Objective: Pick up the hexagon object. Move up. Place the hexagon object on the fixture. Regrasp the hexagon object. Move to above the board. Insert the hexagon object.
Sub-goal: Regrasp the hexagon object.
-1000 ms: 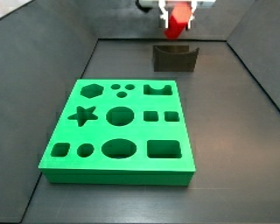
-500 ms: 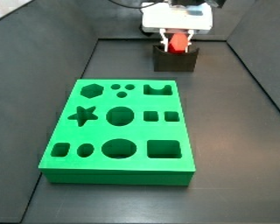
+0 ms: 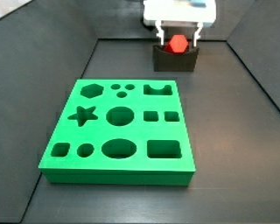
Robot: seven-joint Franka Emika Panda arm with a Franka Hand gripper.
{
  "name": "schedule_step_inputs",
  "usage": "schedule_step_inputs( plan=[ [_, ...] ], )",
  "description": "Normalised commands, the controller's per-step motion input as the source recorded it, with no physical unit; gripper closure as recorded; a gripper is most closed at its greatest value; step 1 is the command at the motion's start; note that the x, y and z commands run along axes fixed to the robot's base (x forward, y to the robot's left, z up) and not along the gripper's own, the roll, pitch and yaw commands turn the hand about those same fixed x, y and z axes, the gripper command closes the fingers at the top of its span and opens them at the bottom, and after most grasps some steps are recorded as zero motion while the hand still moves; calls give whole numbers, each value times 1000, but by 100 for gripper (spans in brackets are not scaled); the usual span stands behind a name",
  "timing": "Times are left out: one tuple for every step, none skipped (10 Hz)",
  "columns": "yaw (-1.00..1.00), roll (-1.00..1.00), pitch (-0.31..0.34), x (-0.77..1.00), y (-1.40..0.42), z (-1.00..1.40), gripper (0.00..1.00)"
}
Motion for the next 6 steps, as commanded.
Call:
schedule_step_inputs(
  plan=[
    [-20,34,45,-29,4,1000,0],
    [-23,36,41,-34,6,1000,0],
    [-26,37,35,-39,9,910,0],
    [-24,39,33,-36,10,657,0],
    [-23,39,31,-37,10,466,0],
    [-24,40,30,-36,11,339,0]
  ],
)
